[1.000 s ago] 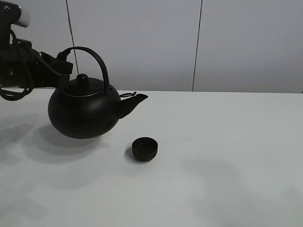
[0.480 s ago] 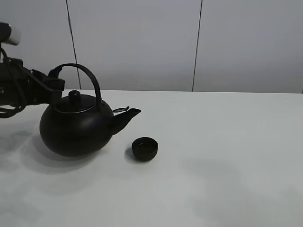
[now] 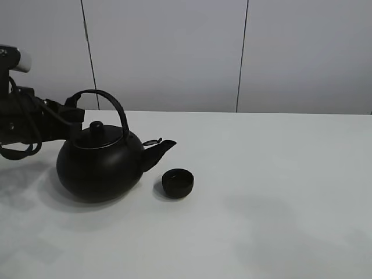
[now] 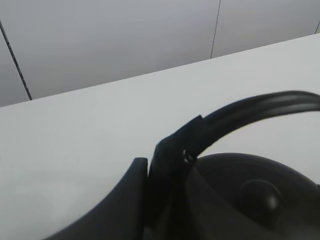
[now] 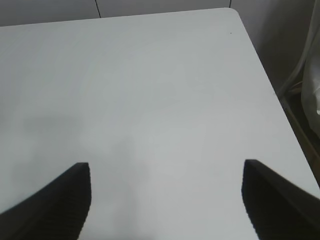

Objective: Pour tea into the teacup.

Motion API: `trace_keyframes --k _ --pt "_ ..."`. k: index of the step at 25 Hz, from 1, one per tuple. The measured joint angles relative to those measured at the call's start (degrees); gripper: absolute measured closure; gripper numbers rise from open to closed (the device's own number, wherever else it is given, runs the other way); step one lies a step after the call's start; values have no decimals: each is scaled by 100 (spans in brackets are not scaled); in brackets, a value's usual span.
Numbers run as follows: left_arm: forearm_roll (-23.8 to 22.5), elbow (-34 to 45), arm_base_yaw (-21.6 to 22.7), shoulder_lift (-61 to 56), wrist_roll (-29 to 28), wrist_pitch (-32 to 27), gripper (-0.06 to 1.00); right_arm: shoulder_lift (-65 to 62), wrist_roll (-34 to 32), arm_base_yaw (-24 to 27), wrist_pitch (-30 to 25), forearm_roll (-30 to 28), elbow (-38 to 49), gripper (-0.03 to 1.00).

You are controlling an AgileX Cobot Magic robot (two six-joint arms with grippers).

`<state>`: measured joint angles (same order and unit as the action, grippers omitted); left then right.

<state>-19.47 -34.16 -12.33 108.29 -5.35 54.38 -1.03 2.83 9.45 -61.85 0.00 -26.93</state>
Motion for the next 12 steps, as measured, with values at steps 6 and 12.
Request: trace_keyframes --k 6,12 --pt "88 18 0 159 27 221 82 0 0 0 0 0 0 40" --pt "94 37 0 163 38 256 82 0 -4 0 -8 0 0 40"
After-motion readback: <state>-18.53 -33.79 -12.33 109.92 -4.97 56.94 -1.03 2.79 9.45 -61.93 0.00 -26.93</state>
